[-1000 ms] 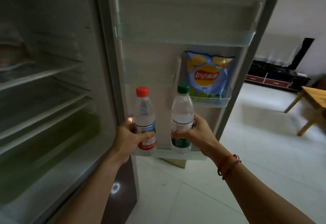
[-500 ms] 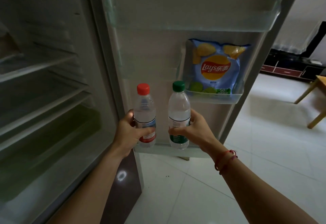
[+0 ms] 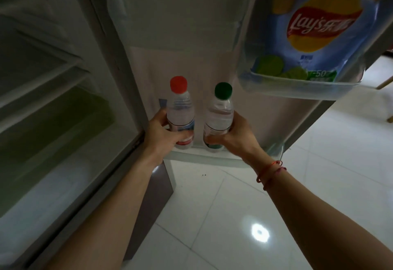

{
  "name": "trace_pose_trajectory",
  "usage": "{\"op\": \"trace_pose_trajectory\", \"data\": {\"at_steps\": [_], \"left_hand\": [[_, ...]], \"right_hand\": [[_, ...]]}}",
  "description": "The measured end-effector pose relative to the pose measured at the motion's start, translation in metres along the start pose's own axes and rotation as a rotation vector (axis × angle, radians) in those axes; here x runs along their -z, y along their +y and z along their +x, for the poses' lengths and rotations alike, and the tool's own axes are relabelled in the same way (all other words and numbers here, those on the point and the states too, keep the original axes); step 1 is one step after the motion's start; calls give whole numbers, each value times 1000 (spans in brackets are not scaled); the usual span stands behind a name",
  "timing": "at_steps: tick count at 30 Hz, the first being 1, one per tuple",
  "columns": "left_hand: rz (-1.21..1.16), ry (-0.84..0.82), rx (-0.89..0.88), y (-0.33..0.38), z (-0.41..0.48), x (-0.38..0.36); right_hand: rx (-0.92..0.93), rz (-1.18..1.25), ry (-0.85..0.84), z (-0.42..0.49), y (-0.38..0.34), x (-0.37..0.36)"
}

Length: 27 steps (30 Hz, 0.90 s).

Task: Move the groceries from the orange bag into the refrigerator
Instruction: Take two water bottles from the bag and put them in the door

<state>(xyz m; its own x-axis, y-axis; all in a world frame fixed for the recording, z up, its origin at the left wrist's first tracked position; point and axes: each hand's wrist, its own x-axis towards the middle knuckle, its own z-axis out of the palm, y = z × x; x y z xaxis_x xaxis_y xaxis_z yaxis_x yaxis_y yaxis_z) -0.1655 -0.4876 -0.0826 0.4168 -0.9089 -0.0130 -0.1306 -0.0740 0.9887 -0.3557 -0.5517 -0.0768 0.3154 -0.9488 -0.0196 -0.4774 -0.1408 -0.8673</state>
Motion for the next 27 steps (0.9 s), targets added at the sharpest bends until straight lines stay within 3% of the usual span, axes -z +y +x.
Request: {"op": "trace_pose_trajectory", "data": {"at_steps": [14, 27], "left_hand": [[23, -125, 65, -40, 8, -71], [45, -192, 76, -42, 5, -124]], "right_hand": [[-178, -16, 93, -4, 68, 39], [-214, -13, 171, -12, 97, 73]]}}
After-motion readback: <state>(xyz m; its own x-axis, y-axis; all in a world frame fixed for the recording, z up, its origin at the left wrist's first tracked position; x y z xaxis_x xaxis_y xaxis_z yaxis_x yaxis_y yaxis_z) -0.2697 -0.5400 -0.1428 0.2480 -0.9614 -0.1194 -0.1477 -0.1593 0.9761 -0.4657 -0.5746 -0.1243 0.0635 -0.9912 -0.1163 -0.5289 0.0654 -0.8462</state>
